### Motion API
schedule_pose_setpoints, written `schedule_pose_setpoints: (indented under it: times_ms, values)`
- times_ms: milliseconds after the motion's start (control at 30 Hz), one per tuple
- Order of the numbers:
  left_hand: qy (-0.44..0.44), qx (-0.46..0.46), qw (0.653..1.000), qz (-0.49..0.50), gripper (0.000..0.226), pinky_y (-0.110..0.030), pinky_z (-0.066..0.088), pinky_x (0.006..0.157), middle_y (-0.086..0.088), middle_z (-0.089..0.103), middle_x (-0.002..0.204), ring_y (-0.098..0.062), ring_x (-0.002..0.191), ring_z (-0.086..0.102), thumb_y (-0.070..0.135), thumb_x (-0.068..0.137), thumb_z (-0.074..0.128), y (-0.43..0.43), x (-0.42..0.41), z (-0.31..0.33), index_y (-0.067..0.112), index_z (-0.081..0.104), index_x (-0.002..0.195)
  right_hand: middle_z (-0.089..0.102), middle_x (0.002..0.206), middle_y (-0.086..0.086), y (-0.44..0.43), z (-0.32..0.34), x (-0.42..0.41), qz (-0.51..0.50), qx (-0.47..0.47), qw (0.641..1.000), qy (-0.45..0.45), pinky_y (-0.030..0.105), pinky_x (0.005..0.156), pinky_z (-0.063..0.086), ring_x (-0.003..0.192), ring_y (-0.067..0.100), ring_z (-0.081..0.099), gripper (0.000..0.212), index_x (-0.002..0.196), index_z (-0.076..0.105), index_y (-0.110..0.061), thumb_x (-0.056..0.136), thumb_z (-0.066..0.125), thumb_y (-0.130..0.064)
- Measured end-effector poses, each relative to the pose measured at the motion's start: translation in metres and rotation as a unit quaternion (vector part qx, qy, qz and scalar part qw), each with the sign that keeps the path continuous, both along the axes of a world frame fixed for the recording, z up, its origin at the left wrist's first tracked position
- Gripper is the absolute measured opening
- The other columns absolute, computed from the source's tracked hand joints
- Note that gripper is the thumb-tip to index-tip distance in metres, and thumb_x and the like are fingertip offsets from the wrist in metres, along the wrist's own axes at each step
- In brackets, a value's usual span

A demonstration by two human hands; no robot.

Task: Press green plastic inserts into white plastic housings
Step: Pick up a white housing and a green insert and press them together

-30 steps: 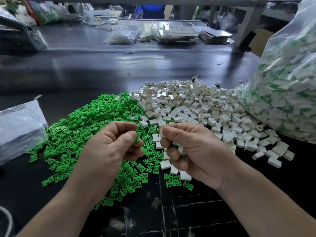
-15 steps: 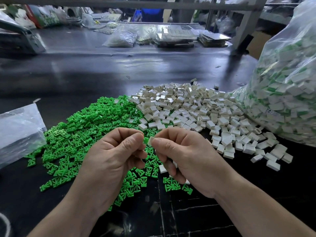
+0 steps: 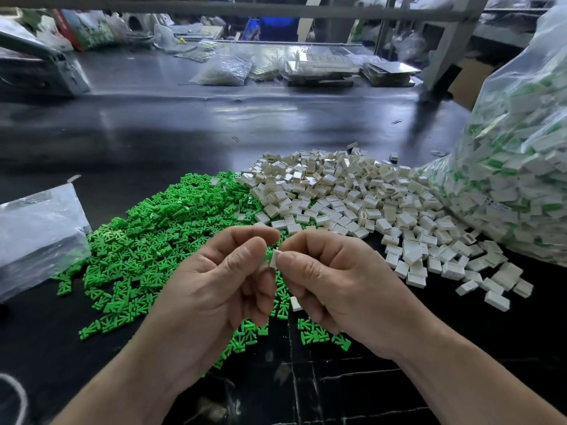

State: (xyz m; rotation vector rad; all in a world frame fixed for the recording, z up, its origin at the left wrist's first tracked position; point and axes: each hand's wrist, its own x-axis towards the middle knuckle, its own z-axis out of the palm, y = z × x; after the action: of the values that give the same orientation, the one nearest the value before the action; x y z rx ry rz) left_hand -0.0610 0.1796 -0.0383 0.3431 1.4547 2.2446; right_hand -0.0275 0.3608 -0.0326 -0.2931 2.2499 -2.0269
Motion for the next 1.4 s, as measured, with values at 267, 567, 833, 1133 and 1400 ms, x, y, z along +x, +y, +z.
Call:
schedule_pose_setpoints:
  times_ms: [267,567,833,1133,1400]
  values:
    - [-0.12,0.138,0.974,-0.134,0.044,-0.024,0.054,0.04,-0.014,0.069,0.071,-0.02,0.055,0.069,0.025,0.07,0.086,0.002,0.003,0.006,0.006,0.072,0.106,0.056,0.063,-0.002,-0.003,0.002,0.0,0.042,-0.153,0.978,-0.139,0.015,0.034,0.03,0.041,0.007,0.044,0.043,0.112,0.063,0.002,0.086,0.065,-0.033]
    - [-0.14,0.116,0.975,-0.131,0.031,-0.023,0.053,0.04,-0.012,0.068,0.064,-0.019,0.049,0.067,0.024,0.069,0.086,0.004,0.003,0.004,0.009,0.074,0.094,0.055,0.063,0.001,0.002,0.008,0.0,0.065,-0.114,0.982,-0.134,0.016,0.033,0.03,0.041,0.007,0.043,0.017,0.086,0.069,-0.013,0.088,0.066,-0.03]
    - [-0.015,-0.027,0.999,-0.014,0.047,-0.024,0.046,0.039,-0.005,0.06,0.057,-0.015,0.043,0.056,0.06,0.082,0.065,0.005,0.0,-0.004,0.016,0.074,0.096,0.049,0.067,0.008,-0.01,0.007,0.003,0.023,-0.102,0.986,-0.127,0.017,0.034,0.028,0.041,0.01,0.04,0.026,0.092,0.059,0.0,0.101,0.059,-0.024]
    - [-0.012,0.002,1.0,0.016,0.075,-0.063,0.053,0.074,-0.027,0.07,0.102,-0.043,0.096,0.068,0.065,0.09,0.038,0.018,0.016,-0.001,0.0,0.074,0.083,0.058,0.054,-0.012,-0.041,0.008,0.019,0.037,0.096,0.994,-0.025,0.024,0.044,0.047,0.046,-0.001,0.053,0.029,0.07,0.062,-0.033,0.095,0.059,-0.02]
    - [-0.025,0.032,0.992,0.123,0.068,-0.034,0.059,0.068,-0.031,0.07,0.082,-0.042,0.083,0.071,0.051,0.097,0.038,0.028,0.023,0.007,0.002,0.069,0.061,0.055,0.054,-0.022,-0.044,0.01,0.022,0.034,0.102,0.994,0.004,0.006,0.046,0.039,0.05,-0.008,0.055,0.015,0.092,0.068,-0.011,0.1,0.056,-0.01]
